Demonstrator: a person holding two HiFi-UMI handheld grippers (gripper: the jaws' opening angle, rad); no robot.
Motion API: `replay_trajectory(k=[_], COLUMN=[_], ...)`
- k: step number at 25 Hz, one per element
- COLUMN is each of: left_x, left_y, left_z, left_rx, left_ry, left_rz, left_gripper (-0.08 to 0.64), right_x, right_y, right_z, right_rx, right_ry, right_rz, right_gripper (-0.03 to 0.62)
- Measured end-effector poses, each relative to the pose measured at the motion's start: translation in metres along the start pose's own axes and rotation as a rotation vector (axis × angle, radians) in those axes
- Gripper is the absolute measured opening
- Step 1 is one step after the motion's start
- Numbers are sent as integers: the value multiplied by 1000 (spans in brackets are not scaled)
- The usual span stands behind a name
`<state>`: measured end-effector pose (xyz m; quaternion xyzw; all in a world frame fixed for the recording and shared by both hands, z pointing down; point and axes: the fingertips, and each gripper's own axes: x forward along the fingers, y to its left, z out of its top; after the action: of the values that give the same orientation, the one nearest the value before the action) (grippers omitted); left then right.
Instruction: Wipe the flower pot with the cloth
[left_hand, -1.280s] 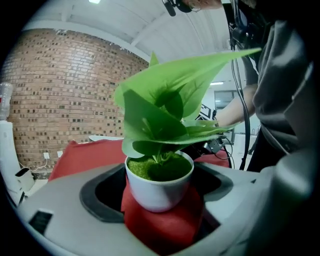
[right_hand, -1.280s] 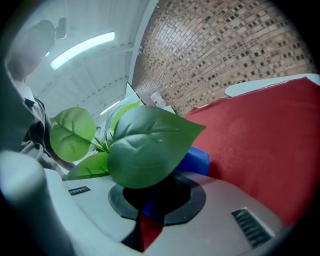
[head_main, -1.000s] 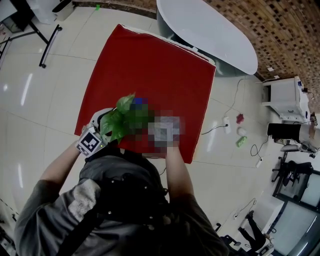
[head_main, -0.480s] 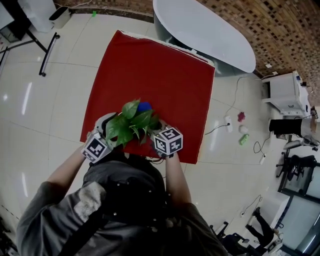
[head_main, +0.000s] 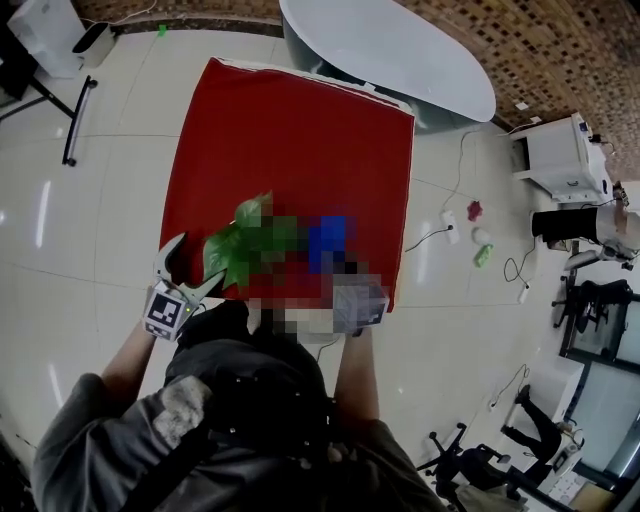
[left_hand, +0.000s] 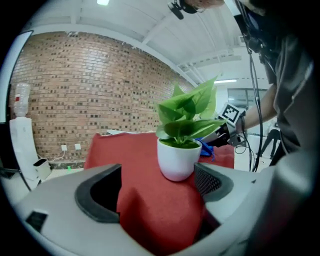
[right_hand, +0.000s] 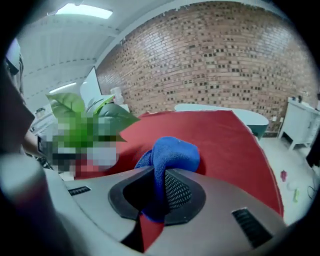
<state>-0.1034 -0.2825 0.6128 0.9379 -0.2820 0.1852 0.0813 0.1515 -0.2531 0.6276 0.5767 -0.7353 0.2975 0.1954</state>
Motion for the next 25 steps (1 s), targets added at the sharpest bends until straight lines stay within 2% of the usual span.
replay_trajectory(k=[4, 7, 10, 14, 20, 22, 25], left_x=[-33, -62, -97, -142, -228, -254, -284], left_y=[11, 9, -14, -86, -233, -276, -336], left_z=[19, 55, 91, 108, 87, 88, 85], left_rx=[-33, -51, -41, -33, -21, -27, 9], left_ry=[-63, -154, -249, -322, -392, -420, -437], left_rz=[127, 209, 281, 304, 317, 328, 313], left_gripper=[460, 459, 459, 454, 448, 436, 419], right_x=[-46, -85, -134, -218, -363, -403, -458], right_y=[-26, -28, -20, 5, 54, 66, 82], right_z=[6, 19, 29, 10, -75, -94, -120], right_rx=[36, 25, 9, -46, -95, -99, -104], right_ry=[-95, -190, -300, -400, -510, -550, -587], right_rz=[-96, -117, -126, -114, -75, -55, -44], right_gripper=[58, 58, 58, 58, 58, 58, 58])
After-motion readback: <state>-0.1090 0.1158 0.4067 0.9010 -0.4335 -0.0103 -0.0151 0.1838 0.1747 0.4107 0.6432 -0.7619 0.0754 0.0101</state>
